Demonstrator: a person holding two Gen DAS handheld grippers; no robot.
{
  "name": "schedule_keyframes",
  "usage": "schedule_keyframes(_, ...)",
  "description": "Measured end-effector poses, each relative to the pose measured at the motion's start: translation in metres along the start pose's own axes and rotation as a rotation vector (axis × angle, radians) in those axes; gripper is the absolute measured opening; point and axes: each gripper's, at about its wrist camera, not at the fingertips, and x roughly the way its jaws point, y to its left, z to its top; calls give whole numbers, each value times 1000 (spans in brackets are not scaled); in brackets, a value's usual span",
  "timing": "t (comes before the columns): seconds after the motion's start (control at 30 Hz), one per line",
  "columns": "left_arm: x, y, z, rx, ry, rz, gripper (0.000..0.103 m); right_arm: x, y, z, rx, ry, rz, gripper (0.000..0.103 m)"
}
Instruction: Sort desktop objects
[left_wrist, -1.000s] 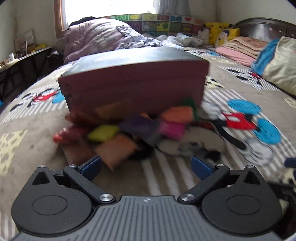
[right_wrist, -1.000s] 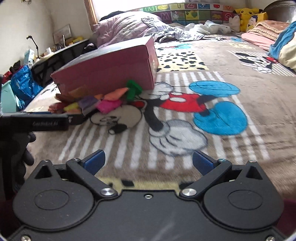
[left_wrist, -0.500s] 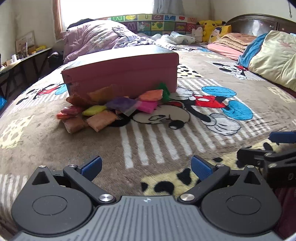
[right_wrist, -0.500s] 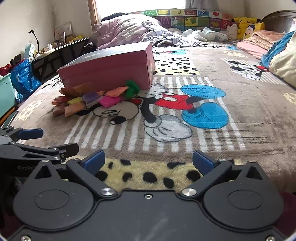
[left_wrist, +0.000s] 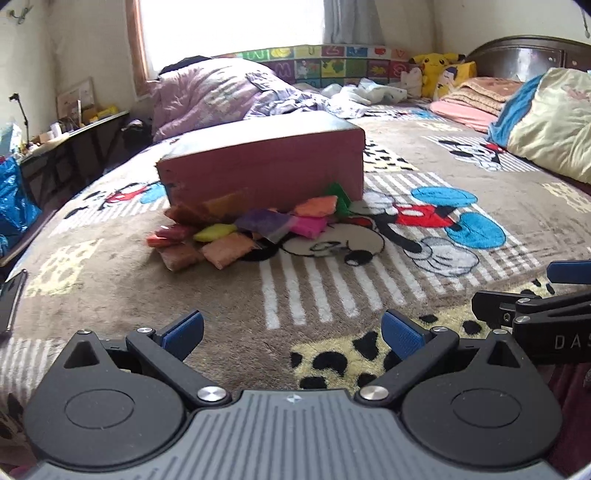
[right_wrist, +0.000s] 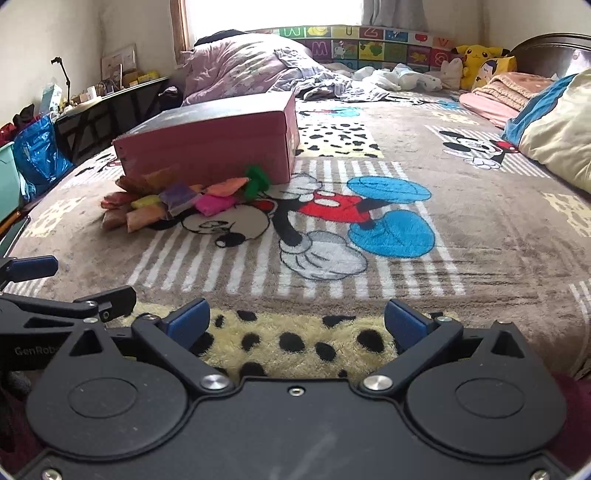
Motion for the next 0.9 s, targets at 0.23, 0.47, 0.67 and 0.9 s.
schedule_keyframes(0.23, -21, 6, 2, -11, -46, 35, 103, -11, 9, 8, -18, -31, -1, 102)
schedule_keyframes(0.47, -33, 11, 4, -23, -77, 8, 103, -17, 16, 15, -43, -29, -31, 102)
schedule_keyframes(0.67, -38, 15, 6, -38, -93, 1, 103, -22, 21, 19, -51, -35, -41, 102)
schedule_keyframes(0.9, -44, 16, 6, -23, -129, 2, 103, -24, 24, 20, -42, -32, -33, 102)
